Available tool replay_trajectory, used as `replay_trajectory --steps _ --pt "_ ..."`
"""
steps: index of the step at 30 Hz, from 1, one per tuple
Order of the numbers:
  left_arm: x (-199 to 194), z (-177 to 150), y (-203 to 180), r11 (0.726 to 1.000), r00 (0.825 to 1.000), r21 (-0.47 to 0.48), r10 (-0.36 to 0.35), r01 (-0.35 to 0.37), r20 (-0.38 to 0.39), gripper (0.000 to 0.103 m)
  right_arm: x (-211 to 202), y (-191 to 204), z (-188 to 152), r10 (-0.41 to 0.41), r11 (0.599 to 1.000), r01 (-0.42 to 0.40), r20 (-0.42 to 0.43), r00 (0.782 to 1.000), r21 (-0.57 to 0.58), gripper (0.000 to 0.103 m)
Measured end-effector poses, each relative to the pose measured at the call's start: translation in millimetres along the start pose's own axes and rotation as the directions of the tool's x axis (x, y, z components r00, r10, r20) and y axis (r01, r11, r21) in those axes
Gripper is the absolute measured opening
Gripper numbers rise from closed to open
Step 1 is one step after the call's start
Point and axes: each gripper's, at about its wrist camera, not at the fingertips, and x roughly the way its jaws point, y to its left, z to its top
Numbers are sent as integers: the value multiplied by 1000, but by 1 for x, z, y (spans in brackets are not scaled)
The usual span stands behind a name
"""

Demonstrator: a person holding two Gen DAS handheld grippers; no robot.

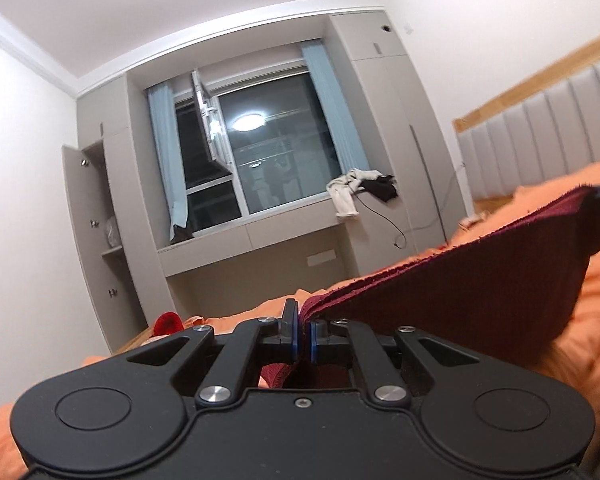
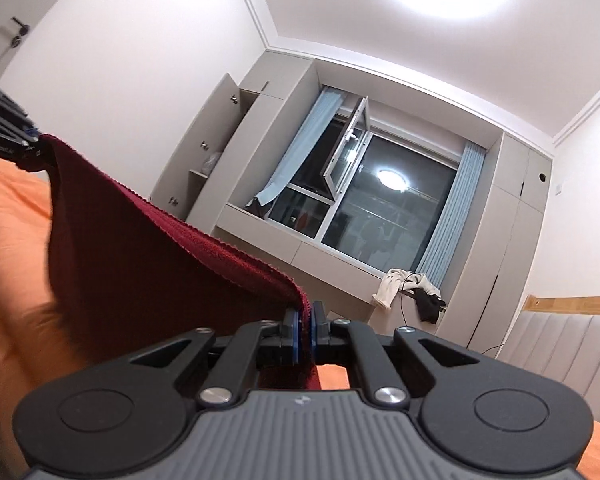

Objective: Fold small clothes
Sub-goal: 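Lift the hem with both grippers and fold it over toward the collar, then open both grippers and withdraw them from the folded shirt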

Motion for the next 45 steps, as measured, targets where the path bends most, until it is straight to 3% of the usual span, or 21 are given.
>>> replay_trajectory --steps 8,14,21,28,32,36,38,40,45 --pt "127 12 24 995 997 -91 35 -42 -74 6 120 -14 -15 11 998 -7 -67 998 56 6" --pt "212 -19 26 988 986 -121 74 -93 -149 7 189 -7 -58 47 993 -30 -156 987 111 7" --pt "300 -59 32 980 959 -164 63 -112 -275 9 252 0 -96 89 992 -60 -271 959 113 7" --pt "343 -96 30 977 926 -182 33 -110 -377 12 274 6 -123 119 988 -74 -350 929 138 9" --pt "356 -111 24 974 901 -190 30 -124 -434 17 275 7 -131 116 989 -72 -368 922 130 31" --pt "365 -123 23 974 881 -186 27 -130 -472 21 275 5 -136 129 986 -77 -384 914 148 44" --pt "364 -128 24 973 874 -187 29 -135 -485 26 273 2 -136 134 983 -75 -385 913 165 66" --pt "365 -131 27 970 867 -194 30 -145 -498 46 269 0 -134 128 981 -62 -379 917 181 79" --pt "362 -137 40 950 857 -254 25 -180 -514 75 264 -7 -133 128 978 -53 -378 917 202 98"
